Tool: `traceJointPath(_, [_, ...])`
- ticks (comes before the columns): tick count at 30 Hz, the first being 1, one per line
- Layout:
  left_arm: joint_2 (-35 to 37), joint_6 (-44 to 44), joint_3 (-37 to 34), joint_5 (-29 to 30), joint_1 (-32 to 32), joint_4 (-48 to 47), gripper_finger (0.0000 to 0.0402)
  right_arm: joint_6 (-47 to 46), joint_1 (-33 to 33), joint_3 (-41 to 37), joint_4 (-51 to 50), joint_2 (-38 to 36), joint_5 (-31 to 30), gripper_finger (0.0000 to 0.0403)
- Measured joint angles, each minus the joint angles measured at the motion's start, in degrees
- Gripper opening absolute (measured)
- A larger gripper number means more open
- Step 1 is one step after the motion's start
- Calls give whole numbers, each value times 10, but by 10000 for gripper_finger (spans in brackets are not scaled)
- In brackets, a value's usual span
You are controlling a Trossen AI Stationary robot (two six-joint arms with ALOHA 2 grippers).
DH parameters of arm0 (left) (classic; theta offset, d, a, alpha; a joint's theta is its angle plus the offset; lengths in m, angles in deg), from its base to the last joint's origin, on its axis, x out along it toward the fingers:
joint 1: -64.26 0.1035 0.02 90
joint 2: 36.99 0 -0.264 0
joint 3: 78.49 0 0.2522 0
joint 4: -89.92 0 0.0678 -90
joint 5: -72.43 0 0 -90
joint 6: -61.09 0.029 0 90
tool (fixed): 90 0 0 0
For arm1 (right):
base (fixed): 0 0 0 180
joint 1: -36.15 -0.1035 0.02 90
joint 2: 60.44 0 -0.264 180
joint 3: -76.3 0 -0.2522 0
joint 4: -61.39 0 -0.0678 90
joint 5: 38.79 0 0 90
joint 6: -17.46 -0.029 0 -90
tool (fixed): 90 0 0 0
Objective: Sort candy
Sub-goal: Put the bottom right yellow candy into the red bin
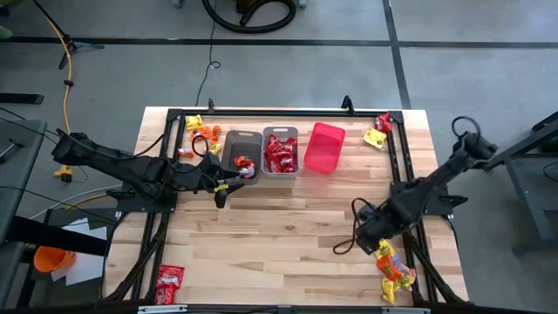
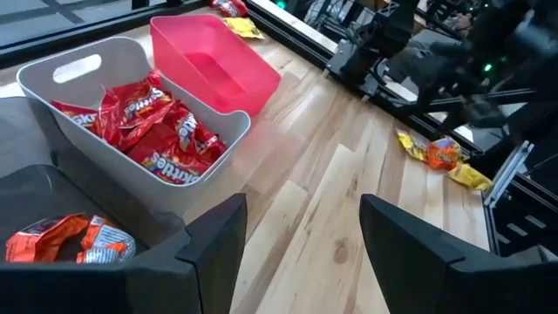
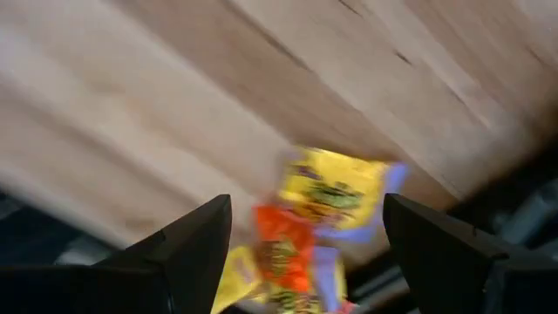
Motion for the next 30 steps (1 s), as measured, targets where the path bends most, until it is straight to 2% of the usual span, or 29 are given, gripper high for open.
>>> traceJointPath(6, [0,1,0,-5,0,0,211,-14,-12,0,-3,85,32,293])
traceJointPath(12, [0,-1,0,-32,0,0,211,14,-22,0,19,168,94,293])
traceJointPath(17, [0,-5,0,-33,0,-8,211,32,-23,0,37,224,98,293])
traceJointPath(20, [0,-5,0,-33,0,-11,211,40,-22,3,43,245,107,277])
traceJointPath(23, [0,-5,0,-33,0,-11,211,40,-23,3,47,250,102,223])
traceJointPath(25, [0,-5,0,-33,0,-11,211,40,-23,3,49,246,97,164])
traceJointPath(28, [0,-5,0,-33,0,-11,211,40,-23,2,32,227,63,52])
traceJointPath(30, [0,-5,0,-32,0,-11,211,44,-16,4,20,206,33,18])
